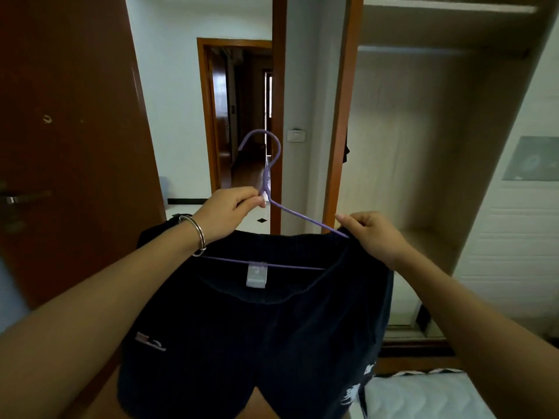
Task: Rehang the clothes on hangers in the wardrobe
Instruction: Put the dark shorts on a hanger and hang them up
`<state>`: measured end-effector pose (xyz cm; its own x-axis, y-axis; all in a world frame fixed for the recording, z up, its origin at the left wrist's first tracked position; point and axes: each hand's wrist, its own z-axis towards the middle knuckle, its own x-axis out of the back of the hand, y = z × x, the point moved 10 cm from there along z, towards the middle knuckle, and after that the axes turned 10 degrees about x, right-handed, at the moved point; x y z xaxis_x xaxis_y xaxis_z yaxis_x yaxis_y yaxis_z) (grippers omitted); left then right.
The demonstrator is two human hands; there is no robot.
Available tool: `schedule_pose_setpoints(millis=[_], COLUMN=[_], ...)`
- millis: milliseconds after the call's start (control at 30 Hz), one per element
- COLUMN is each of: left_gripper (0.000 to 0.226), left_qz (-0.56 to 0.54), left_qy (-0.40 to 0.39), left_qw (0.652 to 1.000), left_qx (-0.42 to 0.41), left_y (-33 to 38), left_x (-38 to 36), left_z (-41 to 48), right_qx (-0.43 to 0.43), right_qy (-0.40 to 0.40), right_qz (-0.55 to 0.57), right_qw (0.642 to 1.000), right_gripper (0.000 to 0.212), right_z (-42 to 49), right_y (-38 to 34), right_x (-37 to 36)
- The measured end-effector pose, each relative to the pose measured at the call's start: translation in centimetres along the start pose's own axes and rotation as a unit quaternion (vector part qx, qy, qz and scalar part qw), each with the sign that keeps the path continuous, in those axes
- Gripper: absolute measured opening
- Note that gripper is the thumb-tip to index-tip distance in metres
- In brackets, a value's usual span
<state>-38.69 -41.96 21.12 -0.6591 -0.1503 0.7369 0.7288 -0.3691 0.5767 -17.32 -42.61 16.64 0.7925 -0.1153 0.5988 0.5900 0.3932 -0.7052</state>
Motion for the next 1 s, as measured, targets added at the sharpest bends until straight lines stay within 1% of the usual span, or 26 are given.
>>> schedule_pose_setpoints(millis=[133, 167, 233, 300, 367, 400, 467, 500, 533, 600, 633, 733, 767, 867, 1000], left_gripper=[0.019, 0.019, 0.022, 0.025, 0.025, 0.024, 0.022, 0.021, 0.021, 0.02, 0.021, 0.032, 0.034, 0.037, 0.029], left_qz=[0.016, 0.012, -0.002, -0.011, -0.031, -0.045, -0.064, -0.074, -0.09, -0.12, -0.121, -0.076, -0.054, -0.022, -0.028], left_qy=[-0.026, -0.025, -0.026, -0.042, -0.057, -0.068, -0.102, -0.124, -0.148, -0.18, -0.173, -0.1, -0.099, -0.131, -0.13], left_qw=[0.999, 0.999, 0.998, 0.997, 0.995, 0.993, 0.988, 0.984, 0.979, 0.97, 0.97, 0.984, 0.984, 0.978, 0.974], left_qx=[-0.033, -0.044, -0.058, -0.064, -0.075, -0.081, -0.093, -0.1, -0.107, -0.113, -0.118, -0.13, -0.136, -0.159, -0.186], left_y=[-2.1, -2.5, -3.8, -5.1, -5.9, -5.9, -5.8, -5.6, -5.4, -5.6, -6.0, -8.5, -9.4, -10.4, -7.7], left_x=[-1.0, -1.2, -1.9, -3.1, -4.1, -4.5, -5.5, -6.0, -6.6, -7.1, -6.9, -5.8, -6.4, -10.1, -15.7], left_z=[5.1, 6.4, 9.3, 12.1, 15.0, 16.4, 19.1, 20.5, 21.8, 24.4, 25.8, 29.6, 30.6, 33.3, 36.7], right_qx=[-0.003, -0.011, -0.026, -0.014, 0.007, 0.012, 0.018, 0.018, 0.009, -0.009, -0.019, -0.064, -0.072, -0.09, -0.111], right_qy=[0.077, 0.089, 0.09, 0.077, 0.042, 0.011, -0.034, -0.027, 0.0, 0.063, 0.092, 0.16, 0.176, 0.202, 0.208], right_qz=[0.008, -0.006, -0.051, -0.05, -0.031, -0.048, -0.131, -0.163, -0.17, -0.15, -0.136, -0.103, -0.102, -0.118, -0.16], right_qw=[0.997, 0.996, 0.994, 0.996, 0.999, 0.999, 0.991, 0.986, 0.985, 0.987, 0.986, 0.98, 0.976, 0.968, 0.959], right_gripper=[0.048, 0.05, 0.053, 0.047, 0.042, 0.04, 0.033, 0.031, 0.03, 0.025, 0.021, 0.018, 0.017, 0.014, 0.011], right_z=[6.2, 7.7, 10.1, 12.0, 13.7, 14.6, 16.4, 17.3, 18.2, 19.1, 19.4, 19.2, 19.1, 19.4, 20.1], right_y=[1.3, 1.9, 2.8, 2.6, 1.7, 1.4, 1.6, 2.1, 2.8, 4.1, 4.7, 6.9, 7.4, 9.4, 12.3], right_x=[0.1, 0.2, 0.0, -0.7, -2.2, -3.3, -5.0, -5.1, -4.6, -2.9, -1.9, 1.4, 2.4, 4.8, 7.3])
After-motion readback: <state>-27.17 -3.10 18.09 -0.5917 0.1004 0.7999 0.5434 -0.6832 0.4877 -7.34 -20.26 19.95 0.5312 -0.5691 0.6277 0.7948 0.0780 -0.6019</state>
